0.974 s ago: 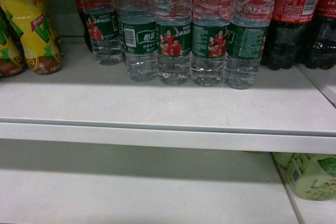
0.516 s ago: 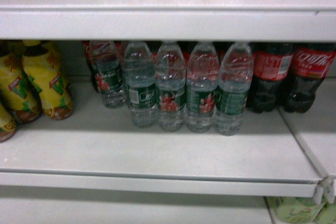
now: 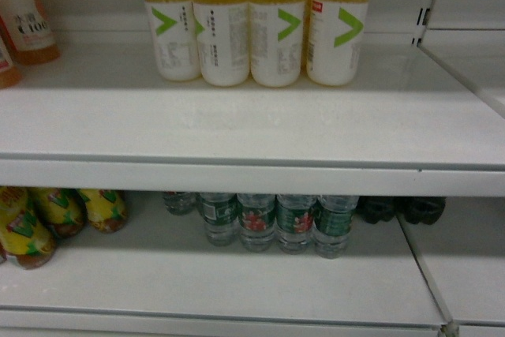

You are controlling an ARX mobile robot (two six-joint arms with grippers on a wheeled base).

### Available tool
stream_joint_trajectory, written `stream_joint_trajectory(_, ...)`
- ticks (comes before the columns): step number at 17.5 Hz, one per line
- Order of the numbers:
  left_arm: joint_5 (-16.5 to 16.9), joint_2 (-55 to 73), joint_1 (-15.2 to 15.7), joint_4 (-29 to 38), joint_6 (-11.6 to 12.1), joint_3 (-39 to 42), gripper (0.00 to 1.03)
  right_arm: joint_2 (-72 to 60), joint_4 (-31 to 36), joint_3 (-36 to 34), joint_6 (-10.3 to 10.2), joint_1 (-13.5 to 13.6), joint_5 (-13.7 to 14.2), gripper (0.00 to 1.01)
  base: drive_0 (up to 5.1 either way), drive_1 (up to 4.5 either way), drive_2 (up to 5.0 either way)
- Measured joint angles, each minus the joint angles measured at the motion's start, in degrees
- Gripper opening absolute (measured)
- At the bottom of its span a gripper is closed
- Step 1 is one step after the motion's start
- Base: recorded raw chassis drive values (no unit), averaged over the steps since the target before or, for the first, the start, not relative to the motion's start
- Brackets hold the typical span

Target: Move water from second to third shelf

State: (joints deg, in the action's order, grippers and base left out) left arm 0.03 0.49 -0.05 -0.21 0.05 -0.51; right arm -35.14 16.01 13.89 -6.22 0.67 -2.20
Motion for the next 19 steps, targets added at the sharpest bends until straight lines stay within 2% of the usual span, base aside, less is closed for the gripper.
stream_joint_trajectory(9, -0.04, 0.0, 0.0, 0.07, -0.02, 0.0, 0.98, 0.02, 0.04, 0.28, 0.02, 0.0, -0.04, 0.4, 0.0, 0.0, 0.0)
stream_joint_trajectory(19, -0.04, 0.0, 0.0, 0.02, -0.02, 0.0, 0.98, 0.0, -0.11, 0.28, 0.02, -0.35, 0.26, 0.4, -4.7, 2.5, 2.5)
